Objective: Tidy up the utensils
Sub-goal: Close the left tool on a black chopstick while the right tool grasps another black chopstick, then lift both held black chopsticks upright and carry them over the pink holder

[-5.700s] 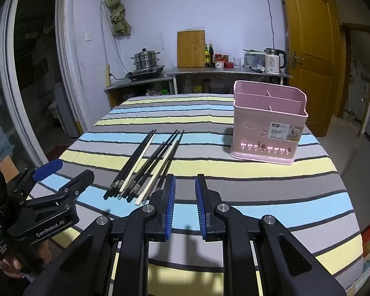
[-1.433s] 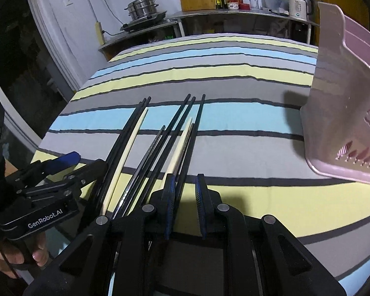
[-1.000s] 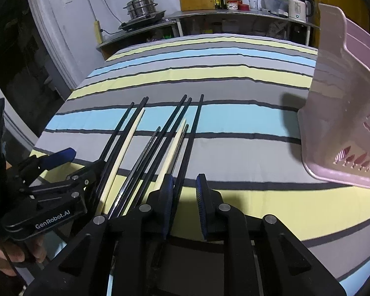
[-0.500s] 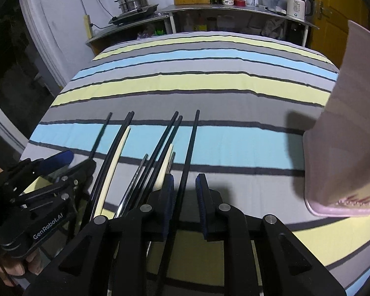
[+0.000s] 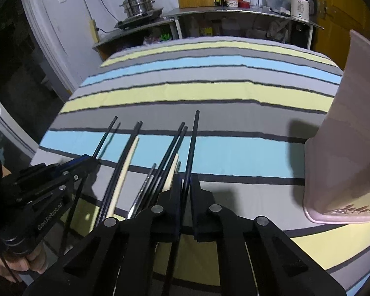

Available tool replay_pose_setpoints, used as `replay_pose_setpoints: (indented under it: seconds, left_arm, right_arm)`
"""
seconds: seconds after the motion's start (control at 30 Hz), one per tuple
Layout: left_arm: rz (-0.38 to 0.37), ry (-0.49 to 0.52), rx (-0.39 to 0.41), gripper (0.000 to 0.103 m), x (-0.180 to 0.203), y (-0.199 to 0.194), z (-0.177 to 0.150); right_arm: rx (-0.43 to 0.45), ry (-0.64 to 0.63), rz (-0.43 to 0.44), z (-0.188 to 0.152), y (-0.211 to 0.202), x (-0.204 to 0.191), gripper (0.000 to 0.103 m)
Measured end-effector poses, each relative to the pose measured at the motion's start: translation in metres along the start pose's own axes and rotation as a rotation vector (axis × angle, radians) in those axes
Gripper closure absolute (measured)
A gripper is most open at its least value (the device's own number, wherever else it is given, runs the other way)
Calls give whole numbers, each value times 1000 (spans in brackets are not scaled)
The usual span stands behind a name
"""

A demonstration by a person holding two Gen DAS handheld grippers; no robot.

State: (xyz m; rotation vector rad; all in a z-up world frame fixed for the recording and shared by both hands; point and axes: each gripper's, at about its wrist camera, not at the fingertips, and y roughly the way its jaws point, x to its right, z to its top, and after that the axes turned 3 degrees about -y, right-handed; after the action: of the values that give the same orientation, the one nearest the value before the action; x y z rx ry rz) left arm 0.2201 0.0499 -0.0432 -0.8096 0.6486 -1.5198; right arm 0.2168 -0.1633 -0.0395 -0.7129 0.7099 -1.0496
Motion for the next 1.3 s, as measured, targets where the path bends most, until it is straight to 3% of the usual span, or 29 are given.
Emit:
replay_pose_setpoints:
  seconds: [0.37, 0.7, 1.3]
  left_arm:
    - [-112, -2, 119, 98, 0, -83, 18]
    - [-162, 35, 194, 98, 15, -143, 24]
    - [-267, 69, 231, 98, 65, -180, 59]
  right_arm:
    - [125, 2, 54, 6, -66, -1, 97]
    - [226, 3, 67, 4, -123, 0, 97]
    - [353, 45, 61, 8, -191, 31, 98]
